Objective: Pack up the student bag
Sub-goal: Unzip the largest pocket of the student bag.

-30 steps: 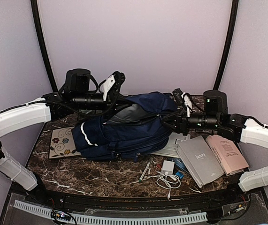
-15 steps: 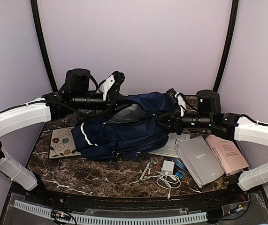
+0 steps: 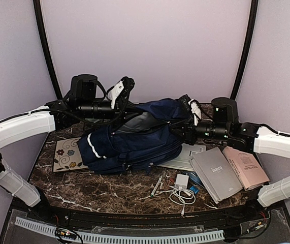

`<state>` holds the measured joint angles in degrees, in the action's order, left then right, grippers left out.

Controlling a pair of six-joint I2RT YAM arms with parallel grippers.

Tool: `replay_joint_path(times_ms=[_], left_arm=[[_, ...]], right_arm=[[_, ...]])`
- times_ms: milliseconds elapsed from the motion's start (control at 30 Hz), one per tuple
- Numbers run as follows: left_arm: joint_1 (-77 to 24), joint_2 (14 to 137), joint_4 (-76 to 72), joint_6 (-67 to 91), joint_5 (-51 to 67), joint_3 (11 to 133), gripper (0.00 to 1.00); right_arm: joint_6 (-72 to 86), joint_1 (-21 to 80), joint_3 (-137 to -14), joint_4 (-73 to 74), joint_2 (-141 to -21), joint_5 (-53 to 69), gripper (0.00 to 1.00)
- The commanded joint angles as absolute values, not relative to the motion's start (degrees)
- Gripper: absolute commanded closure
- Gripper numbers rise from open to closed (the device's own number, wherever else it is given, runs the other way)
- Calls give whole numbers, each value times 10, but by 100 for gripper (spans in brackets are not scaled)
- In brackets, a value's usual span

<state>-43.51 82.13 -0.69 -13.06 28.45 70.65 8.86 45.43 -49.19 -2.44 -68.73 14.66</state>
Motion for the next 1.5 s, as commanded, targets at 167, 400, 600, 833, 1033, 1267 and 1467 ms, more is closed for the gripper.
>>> replay_joint_path(times_ms=[167, 400, 600, 833, 1033, 1267, 1467], left_arm=[[-434, 788, -59, -147, 285, 705, 100], [-433, 768, -80, -158, 317, 691, 100], [-434, 755, -93, -159, 345, 681, 100], [-433, 729, -122, -150, 419, 673, 100], [-433, 721, -153, -119, 468, 666, 100], [-433, 709, -269, -40, 469, 596, 100], [-426, 706, -285, -14, 340, 534, 55]], right_arm=[[84, 439, -503, 49, -660, 60, 100], [106, 383, -483, 68, -629, 70, 100], [102, 337, -470, 101, -618, 83, 100], [78, 286, -475, 121, -617, 100, 100], [26, 276, -544, 132, -618, 208, 100], [8, 282, -643, 148, -616, 270, 100], [-5, 342, -720, 172, -648, 234, 100]])
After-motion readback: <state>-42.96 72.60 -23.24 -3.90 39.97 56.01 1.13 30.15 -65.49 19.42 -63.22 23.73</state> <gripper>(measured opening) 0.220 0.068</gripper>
